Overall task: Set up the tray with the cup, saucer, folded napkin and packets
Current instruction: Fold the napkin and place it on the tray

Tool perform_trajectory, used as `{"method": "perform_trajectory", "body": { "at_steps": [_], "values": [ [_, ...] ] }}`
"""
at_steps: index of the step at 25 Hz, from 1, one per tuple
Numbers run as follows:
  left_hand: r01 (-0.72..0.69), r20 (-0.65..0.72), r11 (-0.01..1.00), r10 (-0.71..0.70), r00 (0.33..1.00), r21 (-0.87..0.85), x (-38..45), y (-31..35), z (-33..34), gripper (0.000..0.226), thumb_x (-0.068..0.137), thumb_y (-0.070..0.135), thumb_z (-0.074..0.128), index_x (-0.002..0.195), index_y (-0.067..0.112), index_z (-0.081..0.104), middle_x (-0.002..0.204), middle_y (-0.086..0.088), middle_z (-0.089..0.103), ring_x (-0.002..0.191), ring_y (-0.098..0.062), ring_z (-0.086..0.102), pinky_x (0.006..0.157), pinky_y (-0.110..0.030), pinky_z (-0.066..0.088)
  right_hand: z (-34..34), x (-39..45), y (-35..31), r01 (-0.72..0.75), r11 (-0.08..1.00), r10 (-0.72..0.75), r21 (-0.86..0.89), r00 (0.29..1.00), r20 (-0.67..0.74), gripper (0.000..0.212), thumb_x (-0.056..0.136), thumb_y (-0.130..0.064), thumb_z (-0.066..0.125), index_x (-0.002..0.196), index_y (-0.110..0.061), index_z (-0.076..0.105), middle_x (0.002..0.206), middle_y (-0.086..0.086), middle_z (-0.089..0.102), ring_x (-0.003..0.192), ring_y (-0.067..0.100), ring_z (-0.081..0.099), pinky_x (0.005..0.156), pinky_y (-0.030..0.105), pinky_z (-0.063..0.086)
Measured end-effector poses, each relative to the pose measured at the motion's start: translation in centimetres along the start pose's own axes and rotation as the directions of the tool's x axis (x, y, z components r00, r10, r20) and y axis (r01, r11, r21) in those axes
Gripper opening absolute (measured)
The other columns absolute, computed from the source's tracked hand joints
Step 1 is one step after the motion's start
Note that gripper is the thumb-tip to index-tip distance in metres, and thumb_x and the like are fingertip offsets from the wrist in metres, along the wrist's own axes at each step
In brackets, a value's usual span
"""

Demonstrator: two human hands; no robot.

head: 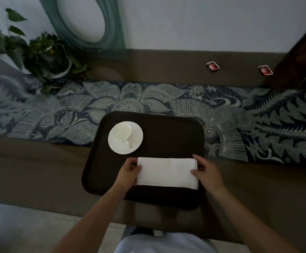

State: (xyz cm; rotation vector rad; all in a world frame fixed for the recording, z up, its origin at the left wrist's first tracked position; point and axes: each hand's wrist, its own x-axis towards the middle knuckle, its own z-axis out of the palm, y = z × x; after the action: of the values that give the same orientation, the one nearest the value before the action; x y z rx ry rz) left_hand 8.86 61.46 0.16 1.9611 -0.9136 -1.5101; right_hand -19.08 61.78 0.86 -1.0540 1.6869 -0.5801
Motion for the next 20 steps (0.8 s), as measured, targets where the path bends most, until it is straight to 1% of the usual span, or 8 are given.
{"method": "perform_trajectory", "body": {
  "at_steps": [2, 4, 6, 10, 13, 16, 20],
  "values": [
    [0.003, 0.045, 1.000, -0.005, 0.999, 0.026, 0.8, 0.1, 0.1, 0.009, 0.097, 0.018, 0.056, 0.104, 0.023, 0.058, 0.096, -0.009, 0.058, 0.083, -0.020, 0.059, 0.064, -0.033, 0.057, 0.2, 0.0, 0.7, -0.024, 0.999, 0.022, -0.043, 0.999, -0.040, 0.061, 0.085, -0.002, 0.068, 0.138, -0.024, 0.051, 0.125, 0.003, 0.060, 0.103, 0.014, 0.058, 0.089, 0.032, 0.049],
    [-0.004, 0.089, 0.999, 0.000, 0.996, 0.054, 1.4, 0.2, -0.1, 0.009, 0.097, 0.017, 0.056, 0.105, 0.021, 0.057, 0.097, -0.011, 0.059, 0.085, -0.022, 0.061, 0.064, -0.034, 0.058, 0.6, -0.2, 1.0, -0.024, 0.995, 0.017, -0.098, 0.997, -0.073, 0.061, 0.085, -0.003, 0.068, 0.140, -0.023, 0.050, 0.126, 0.005, 0.062, 0.101, 0.015, 0.059, 0.089, 0.031, 0.049],
    [-0.023, 0.141, 0.995, 0.009, 0.990, 0.099, 2.0, 0.2, -0.5, 0.008, 0.096, 0.016, 0.057, 0.104, 0.020, 0.058, 0.099, -0.014, 0.060, 0.086, -0.025, 0.063, 0.064, -0.035, 0.059, 1.1, -0.4, 1.3, -0.027, 0.987, 0.009, -0.158, 0.994, -0.110, 0.061, 0.086, -0.006, 0.068, 0.141, -0.024, 0.048, 0.126, 0.005, 0.062, 0.104, 0.016, 0.059, 0.091, 0.033, 0.049],
    [-0.068, 0.190, 0.976, 0.029, 0.981, 0.206, 3.2, -0.2, -1.1, 0.009, 0.094, 0.016, 0.061, 0.100, 0.022, 0.058, 0.096, -0.012, 0.063, 0.088, -0.029, 0.067, 0.069, -0.042, 0.062, 2.1, -0.8, 1.5, -0.015, 0.937, -0.041, -0.349, 0.987, -0.154, 0.061, 0.090, -0.012, 0.064, 0.145, -0.023, 0.042, 0.129, 0.005, 0.057, 0.109, 0.018, 0.056, 0.094, 0.031, 0.046],
    [-0.101, 0.200, 0.961, 0.049, 0.979, 0.259, 3.6, -0.4, -1.3, 0.011, 0.092, 0.016, 0.064, 0.100, 0.020, 0.058, 0.095, -0.011, 0.065, 0.085, -0.027, 0.068, 0.067, -0.039, 0.062, 2.7, -0.9, 1.3, -0.023, 0.885, -0.076, -0.465, 0.978, -0.193, 0.060, 0.091, -0.013, 0.062, 0.146, -0.019, 0.040, 0.137, 0.005, 0.052, 0.115, 0.020, 0.055, 0.099, 0.031, 0.044],
    [-0.139, 0.199, 0.933, 0.074, 0.977, 0.333, 3.7, -0.5, -1.5, 0.012, 0.090, 0.017, 0.067, 0.101, 0.017, 0.061, 0.093, -0.004, 0.067, 0.079, -0.022, 0.069, 0.064, -0.035, 0.061, 3.1, -1.0, 1.3, -0.055, 0.839, -0.094, -0.542, 0.966, -0.242, 0.058, 0.090, -0.017, 0.065, 0.144, -0.019, 0.044, 0.137, 0.004, 0.052, 0.113, 0.019, 0.057, 0.099, 0.030, 0.044],
    [-0.181, 0.175, 0.885, 0.114, 0.978, 0.429, 4.2, -0.4, -1.5, 0.009, 0.087, 0.023, 0.071, 0.093, 0.018, 0.064, 0.087, 0.000, 0.069, 0.070, -0.017, 0.069, 0.064, -0.037, 0.061, 3.6, -1.3, 1.2, -0.103, 0.794, -0.075, -0.599, 0.961, -0.265, 0.054, 0.093, -0.021, 0.060, 0.143, -0.019, 0.044, 0.140, 0.002, 0.048, 0.115, 0.020, 0.057, 0.097, 0.033, 0.046]
  ]
}}
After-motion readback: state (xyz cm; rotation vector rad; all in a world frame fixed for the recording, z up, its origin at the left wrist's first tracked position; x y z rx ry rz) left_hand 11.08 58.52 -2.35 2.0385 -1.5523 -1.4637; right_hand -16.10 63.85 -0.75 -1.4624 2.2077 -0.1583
